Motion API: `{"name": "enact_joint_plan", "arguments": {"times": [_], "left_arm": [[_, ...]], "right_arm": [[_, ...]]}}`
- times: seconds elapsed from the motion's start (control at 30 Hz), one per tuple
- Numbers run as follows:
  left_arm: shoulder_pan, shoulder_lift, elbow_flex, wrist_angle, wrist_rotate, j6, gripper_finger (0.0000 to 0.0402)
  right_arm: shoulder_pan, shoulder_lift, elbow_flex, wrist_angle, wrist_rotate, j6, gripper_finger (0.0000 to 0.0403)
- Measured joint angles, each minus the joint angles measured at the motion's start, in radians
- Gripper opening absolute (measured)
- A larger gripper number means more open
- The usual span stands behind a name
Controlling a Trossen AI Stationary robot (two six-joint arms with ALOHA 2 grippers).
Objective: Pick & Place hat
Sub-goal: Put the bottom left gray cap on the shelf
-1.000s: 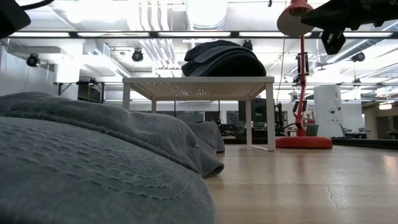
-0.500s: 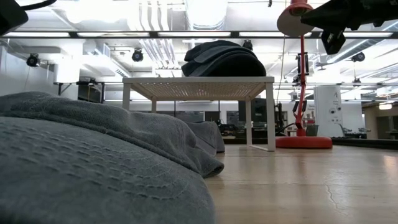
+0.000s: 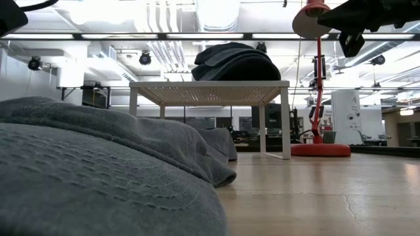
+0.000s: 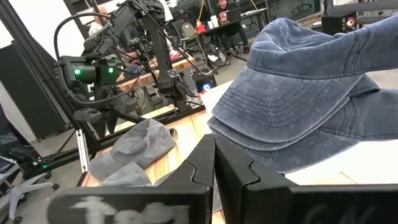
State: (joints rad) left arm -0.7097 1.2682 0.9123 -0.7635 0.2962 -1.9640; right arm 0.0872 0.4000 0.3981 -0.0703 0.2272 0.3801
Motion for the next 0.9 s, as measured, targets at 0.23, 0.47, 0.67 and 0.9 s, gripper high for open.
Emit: {"name": "enact_joint_plan", "arguments": {"times": [0.23, 0.47, 0.67, 0.9], "left_arm": [[0.0, 0.0, 0.0, 0.002, 0.0, 0.003, 0.0213], [0.0, 0.0, -0.001, -0.012, -0.013, -0.009, 0.022], [0.0, 0.0, -0.003, -0.034, -0.064, -0.037, 0.0245], [0.001, 0.002, -0.019, -0.028, -0.061, -0.063, 0.0268]], "right_arm": [[0.0, 0.0, 0.0, 0.0, 0.0, -0.018, 0.0008], [0.0, 0.0, 0.0, 0.0, 0.0, -0.018, 0.0008], [0.0, 0.0, 0.0, 0.0, 0.0, -0.018, 0.0009], [0.0, 0.0, 0.0, 0.0, 0.0, -0.023, 0.0008]]}}
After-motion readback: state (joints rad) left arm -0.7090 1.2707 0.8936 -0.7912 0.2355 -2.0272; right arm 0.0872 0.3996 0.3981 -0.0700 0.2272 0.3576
